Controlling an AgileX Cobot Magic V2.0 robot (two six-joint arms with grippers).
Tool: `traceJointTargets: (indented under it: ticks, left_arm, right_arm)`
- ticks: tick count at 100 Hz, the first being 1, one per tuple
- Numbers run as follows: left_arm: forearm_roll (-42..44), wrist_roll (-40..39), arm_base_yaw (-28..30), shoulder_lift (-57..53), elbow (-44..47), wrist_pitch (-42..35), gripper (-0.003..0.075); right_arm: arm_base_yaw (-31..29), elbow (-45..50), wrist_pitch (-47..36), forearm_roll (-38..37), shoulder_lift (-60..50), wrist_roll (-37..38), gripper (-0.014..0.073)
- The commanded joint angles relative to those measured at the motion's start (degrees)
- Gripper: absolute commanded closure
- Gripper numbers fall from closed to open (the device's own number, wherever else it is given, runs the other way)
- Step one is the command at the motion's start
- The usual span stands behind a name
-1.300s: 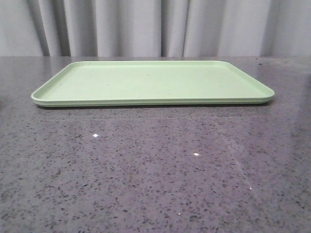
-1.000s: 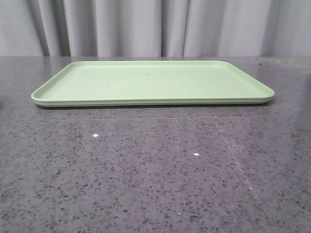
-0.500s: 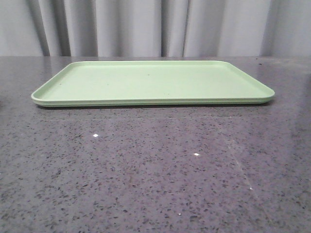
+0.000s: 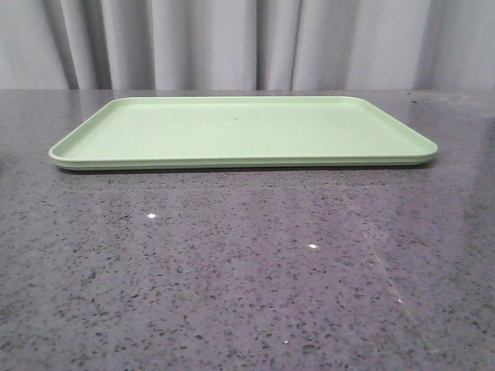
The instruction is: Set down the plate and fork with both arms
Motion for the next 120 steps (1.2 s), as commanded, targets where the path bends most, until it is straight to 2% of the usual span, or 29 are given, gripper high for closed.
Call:
traceJointTargets:
  ticks: [1, 10, 37, 61, 82, 120]
  left_arm:
    - [-1.40, -0.67, -0.37, 3.34, -6.71, 3.05, 0.0741]
    - [-1.40, -0.67, -0.37, 7.60, -12.87, 10.84, 0.0741]
    - [-2.23, -0.67, -0.37, 22.07, -29.63, 26.89, 0.0741]
    - [-4.91, -0.67, -0.37, 29.97, -34.87, 35.39, 0.0741]
    - [-10.98, -0.67, -0.37, 31.94, -34.87, 38.30, 0.0741]
    - [-11.21, -0.67, -0.37, 32.03, -34.87, 37.82, 0.0740]
  right_arm:
    - [-0.37, -6.49, 0.57, 0.00, 1.39, -0.19, 0.0703]
    - [-0.37, -11.44, 5.48, 0.63, 4.37, -0.19, 0.0703]
    - [-0.37, -26.44, 22.15, 3.91, 18.74, -0.19, 0.0703]
    - [-0.37, -36.49, 36.56, 5.84, 30.01, -0.19, 0.0703]
    - [-0.37, -37.19, 37.32, 5.84, 33.70, -0.19, 0.0703]
    - [-0.37, -37.13, 37.01, 5.84, 33.82, -0.19, 0.0702]
